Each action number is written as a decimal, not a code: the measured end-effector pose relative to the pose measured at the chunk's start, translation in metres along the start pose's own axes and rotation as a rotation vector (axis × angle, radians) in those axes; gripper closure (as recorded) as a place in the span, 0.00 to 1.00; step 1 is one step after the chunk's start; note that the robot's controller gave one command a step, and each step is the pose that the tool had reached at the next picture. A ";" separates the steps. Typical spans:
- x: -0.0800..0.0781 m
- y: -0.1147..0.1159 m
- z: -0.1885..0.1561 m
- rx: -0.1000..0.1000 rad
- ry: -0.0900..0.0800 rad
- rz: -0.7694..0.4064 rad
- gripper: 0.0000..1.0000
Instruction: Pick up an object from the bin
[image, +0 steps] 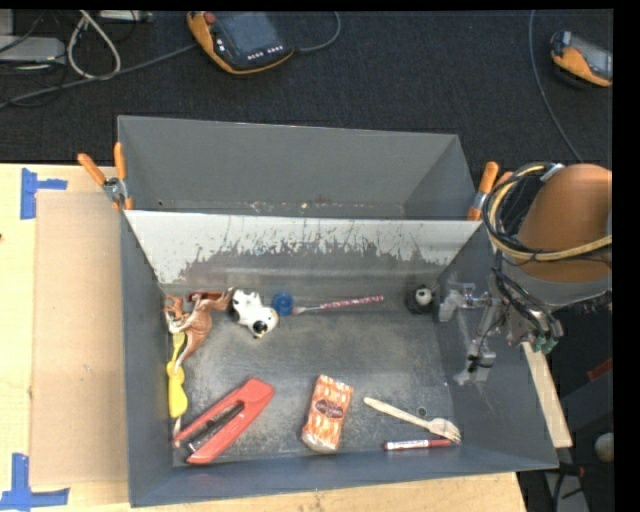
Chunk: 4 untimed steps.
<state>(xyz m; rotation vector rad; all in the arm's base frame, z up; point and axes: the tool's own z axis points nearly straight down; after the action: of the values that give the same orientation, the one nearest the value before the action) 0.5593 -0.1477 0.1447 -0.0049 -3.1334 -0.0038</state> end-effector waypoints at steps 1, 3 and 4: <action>-0.002 0.000 -0.005 0.002 -0.007 -0.004 0.00; 0.008 0.018 -0.054 0.001 -0.009 -0.059 0.00; 0.025 0.065 -0.008 0.002 -0.011 -0.277 0.00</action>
Offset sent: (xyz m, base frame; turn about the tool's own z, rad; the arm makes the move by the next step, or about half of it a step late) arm 0.0048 0.0418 0.0518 -0.2808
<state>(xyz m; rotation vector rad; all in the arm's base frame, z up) 0.5346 -0.0824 0.1529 0.4289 -3.1150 -0.0032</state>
